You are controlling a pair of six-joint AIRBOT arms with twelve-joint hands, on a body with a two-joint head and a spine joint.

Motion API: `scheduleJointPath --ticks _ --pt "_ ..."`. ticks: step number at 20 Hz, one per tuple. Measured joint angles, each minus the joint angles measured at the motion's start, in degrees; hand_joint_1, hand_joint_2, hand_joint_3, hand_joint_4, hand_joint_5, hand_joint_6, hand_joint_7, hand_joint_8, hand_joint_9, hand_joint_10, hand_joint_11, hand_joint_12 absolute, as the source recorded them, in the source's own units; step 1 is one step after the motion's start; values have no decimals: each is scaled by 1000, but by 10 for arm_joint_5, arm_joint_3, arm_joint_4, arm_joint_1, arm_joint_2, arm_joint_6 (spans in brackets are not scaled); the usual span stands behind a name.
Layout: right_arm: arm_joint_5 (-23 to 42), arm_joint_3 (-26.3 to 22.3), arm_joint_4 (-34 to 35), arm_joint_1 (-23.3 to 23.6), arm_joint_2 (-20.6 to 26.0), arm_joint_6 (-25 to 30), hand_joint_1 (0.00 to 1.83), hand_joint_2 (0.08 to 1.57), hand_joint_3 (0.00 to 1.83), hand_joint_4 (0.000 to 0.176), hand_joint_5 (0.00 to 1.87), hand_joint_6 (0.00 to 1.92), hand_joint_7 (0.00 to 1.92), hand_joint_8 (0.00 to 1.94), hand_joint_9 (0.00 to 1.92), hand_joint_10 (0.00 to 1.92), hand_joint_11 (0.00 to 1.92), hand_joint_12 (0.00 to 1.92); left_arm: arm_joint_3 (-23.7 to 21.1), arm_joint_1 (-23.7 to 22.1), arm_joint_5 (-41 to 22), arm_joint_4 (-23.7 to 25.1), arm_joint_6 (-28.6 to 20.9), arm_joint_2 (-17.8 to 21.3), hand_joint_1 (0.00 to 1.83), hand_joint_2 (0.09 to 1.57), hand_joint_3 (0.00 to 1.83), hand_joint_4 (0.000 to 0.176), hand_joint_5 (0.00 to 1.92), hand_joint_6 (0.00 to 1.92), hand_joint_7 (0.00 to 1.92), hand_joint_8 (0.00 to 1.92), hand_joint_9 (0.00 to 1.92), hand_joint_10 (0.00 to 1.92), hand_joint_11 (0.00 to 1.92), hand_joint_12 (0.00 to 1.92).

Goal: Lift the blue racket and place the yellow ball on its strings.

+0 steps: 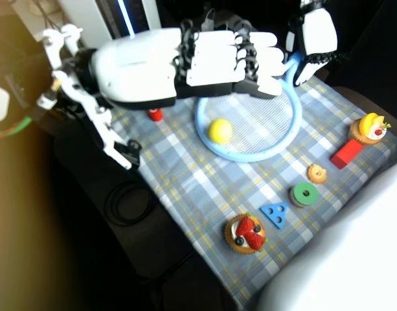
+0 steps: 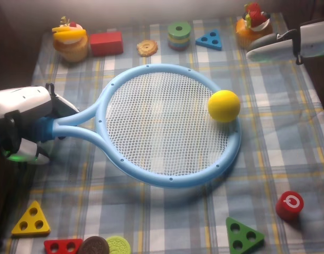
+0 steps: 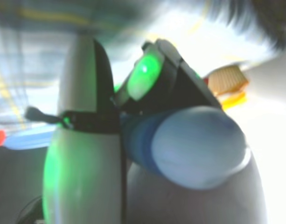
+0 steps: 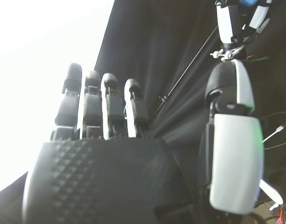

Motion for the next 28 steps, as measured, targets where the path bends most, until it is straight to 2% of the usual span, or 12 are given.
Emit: scheduleJointPath --ticks 7,12,13,14,15,19,20,21,22,24,25,28 --pt "-2 0 2 -4 0 0 571 1020 0 30 168 3 156 6 151 7 10 479 2 -2 -2 -17 12 -3 1710 1106 0 176 740 1921 891 1921 1190 1921 1377 1921" --pt "-1 0 3 -7 0 0 567 1010 0 81 143 2 145 1 134 0 0 421 -4 -4 -17 -58 105 -10 1524 1120 3 176 598 1921 739 1921 1102 1921 1331 1921" --pt "-2 0 3 -7 0 0 565 1015 1 75 141 1 137 0 120 0 0 412 -4 -4 -17 -58 110 -11 1459 1115 0 141 584 1921 703 1921 1031 1921 1272 1921" --pt "-2 0 3 -7 0 0 544 1024 5 55 143 1 138 1 121 1 0 413 -4 -4 -16 -58 110 -11 1342 1125 2 0 582 1726 705 1921 982 1921 1193 1921" --pt "-2 0 3 -7 0 0 534 1025 4 51 148 3 145 3 133 6 14 425 -4 -4 -16 -62 111 -11 1156 1194 16 0 731 1417 688 1921 947 1921 1145 1921" --pt "-2 0 3 -7 -1 0 468 1013 0 72 138 3 171 3 201 6 25 656 -3 -1 -8 -69 111 -12 990 1267 2 0 689 1445 614 1654 740 1796 870 1907" --pt "-2 0 3 -7 -2 0 432 1026 0 60 139 0 172 0 209 1 12 711 -3 -1 -7 -70 111 -13 987 1244 0 17 727 1375 616 1509 740 1660 854 1812" --pt "-2 0 3 -7 -1 0 431 1027 0 58 140 0 167 0 201 0 2 707 -3 0 -7 -70 112 -14 948 1244 0 80 718 1381 580 1423 707 1589 810 1773" --pt "-2 0 3 -7 -2 0 478 1024 0 67 143 0 165 0 178 1 0 625 -6 1 -11 -70 113 -14 995 1096 0 35 522 936 521 1356 661 1552 769 1708" --pt "-1 0 4 -7 -2 0 516 1025 0 67 150 3 165 1 167 0 0 598 -16 1 -20 -73 111 -8 856 1013 0 59 413 306 279 1275 419 1550 545 1730" --pt "0 0 6 -10 -2 0 529 1030 1 64 150 2 164 0 159 1 0 566 -25 2 -30 -72 111 -2 839 973 0 49 364 136 285 798 351 1039 335 1394" --pt "1 0 13 -15 1 0 570 1026 0 59 175 3 168 3 152 4 0 530 -56 12 -60 -70 111 21 754 893 0 164 98 0 155 17 244 91 4 870"
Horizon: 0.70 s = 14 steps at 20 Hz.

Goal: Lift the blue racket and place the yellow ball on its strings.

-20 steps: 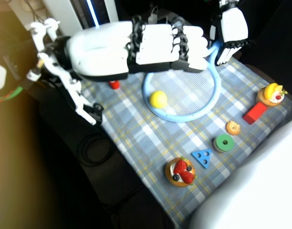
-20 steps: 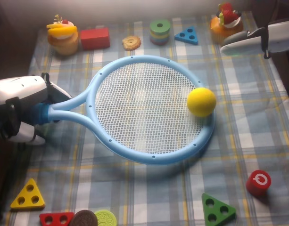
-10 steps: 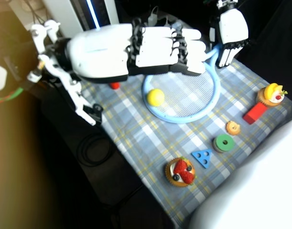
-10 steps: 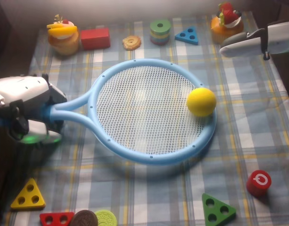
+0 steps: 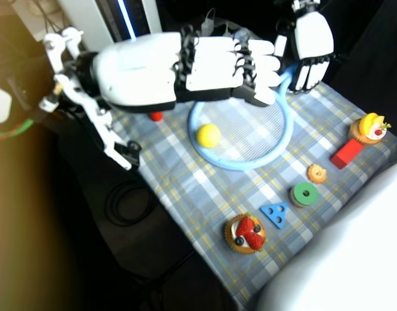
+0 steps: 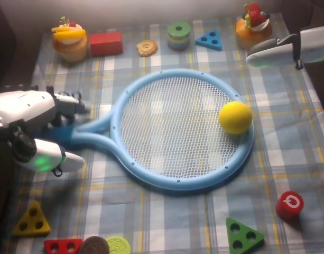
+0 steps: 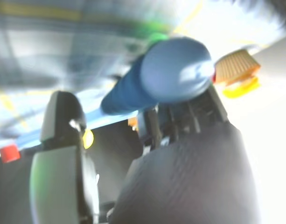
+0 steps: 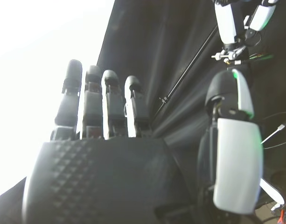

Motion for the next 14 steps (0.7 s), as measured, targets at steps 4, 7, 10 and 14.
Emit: scheduleJointPath --ticks 4,7,10,14 --pt "-4 0 6 -5 2 0 530 1040 1 49 161 1 143 1 103 2 0 349 -45 34 -82 56 -132 61 715 861 3 176 0 0 50 0 179 1 2 782" --pt "6 -2 21 -19 5 0 607 1033 0 50 176 4 147 2 102 2 0 308 -88 66 -159 88 -196 101 639 893 4 176 0 0 25 1 72 11 0 443" --pt "26 -10 50 -43 15 1 688 1018 1 50 213 3 177 1 134 2 0 465 -118 93 -263 132 -277 132 629 945 8 138 0 0 29 2 44 0 0 270" --pt "97 -36 144 -116 41 -19 717 1029 2 59 186 3 161 2 64 15 0 135 -99 137 -392 168 -515 157 718 895 0 152 0 0 5 1 0 0 0 155"
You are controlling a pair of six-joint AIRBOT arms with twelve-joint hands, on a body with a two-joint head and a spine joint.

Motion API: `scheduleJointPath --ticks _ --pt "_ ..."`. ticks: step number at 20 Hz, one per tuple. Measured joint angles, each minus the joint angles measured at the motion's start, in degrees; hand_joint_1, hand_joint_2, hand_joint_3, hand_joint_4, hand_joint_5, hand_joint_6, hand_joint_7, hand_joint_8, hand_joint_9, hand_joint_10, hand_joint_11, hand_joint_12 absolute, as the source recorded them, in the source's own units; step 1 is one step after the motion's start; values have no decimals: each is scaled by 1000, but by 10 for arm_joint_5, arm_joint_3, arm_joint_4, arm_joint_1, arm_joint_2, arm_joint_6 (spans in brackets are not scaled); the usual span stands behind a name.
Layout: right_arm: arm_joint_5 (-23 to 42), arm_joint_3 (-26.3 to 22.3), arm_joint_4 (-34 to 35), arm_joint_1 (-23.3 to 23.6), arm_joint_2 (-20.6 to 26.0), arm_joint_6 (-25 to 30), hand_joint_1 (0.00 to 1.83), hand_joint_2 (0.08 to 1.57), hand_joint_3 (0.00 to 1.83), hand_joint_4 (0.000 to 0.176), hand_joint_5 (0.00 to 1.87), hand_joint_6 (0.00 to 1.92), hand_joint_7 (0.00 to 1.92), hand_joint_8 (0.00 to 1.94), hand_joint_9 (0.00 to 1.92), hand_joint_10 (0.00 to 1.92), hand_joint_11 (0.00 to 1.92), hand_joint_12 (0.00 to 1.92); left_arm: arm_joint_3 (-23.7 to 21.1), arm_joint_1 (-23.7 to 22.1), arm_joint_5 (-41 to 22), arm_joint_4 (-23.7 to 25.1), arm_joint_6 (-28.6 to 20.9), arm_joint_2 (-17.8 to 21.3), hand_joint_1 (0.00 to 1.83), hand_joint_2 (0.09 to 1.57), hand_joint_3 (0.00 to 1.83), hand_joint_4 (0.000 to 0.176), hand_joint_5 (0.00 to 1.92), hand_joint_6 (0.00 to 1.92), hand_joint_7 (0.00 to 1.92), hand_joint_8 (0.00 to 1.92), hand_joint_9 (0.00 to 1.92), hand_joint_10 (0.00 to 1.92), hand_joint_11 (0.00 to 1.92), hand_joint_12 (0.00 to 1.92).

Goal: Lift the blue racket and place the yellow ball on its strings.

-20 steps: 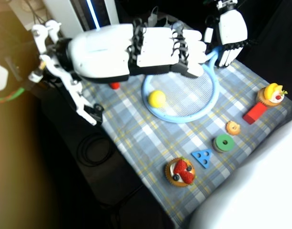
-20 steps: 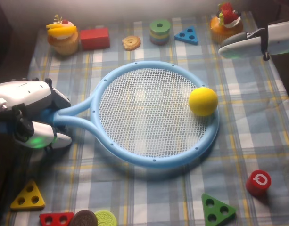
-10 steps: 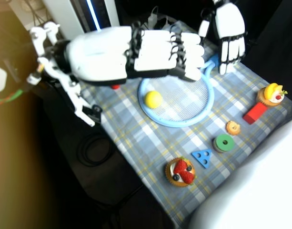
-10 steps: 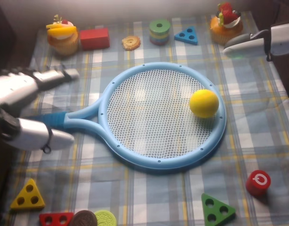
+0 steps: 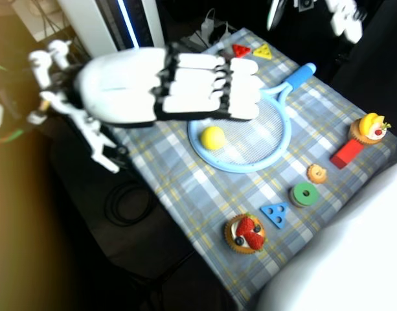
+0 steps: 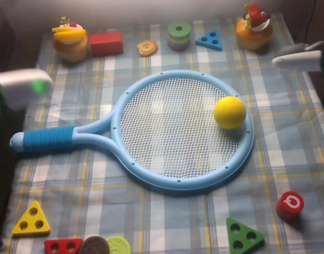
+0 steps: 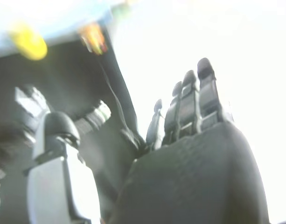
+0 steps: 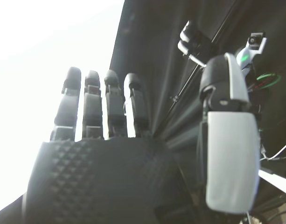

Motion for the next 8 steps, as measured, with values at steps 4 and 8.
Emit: scheduleJointPath --ticks 4,8 --pt "110 -40 106 -115 21 -24 658 1002 0 69 195 8 168 3 127 17 5 52 54 87 -111 -12 -256 -16 692 900 0 161 0 0 1 0 0 0 1 264" --pt "221 -57 208 -193 28 -33 705 956 0 50 244 2 255 3 265 11 105 60 59 171 -224 -42 -358 -34 662 863 0 173 0 0 37 6 40 8 0 552"
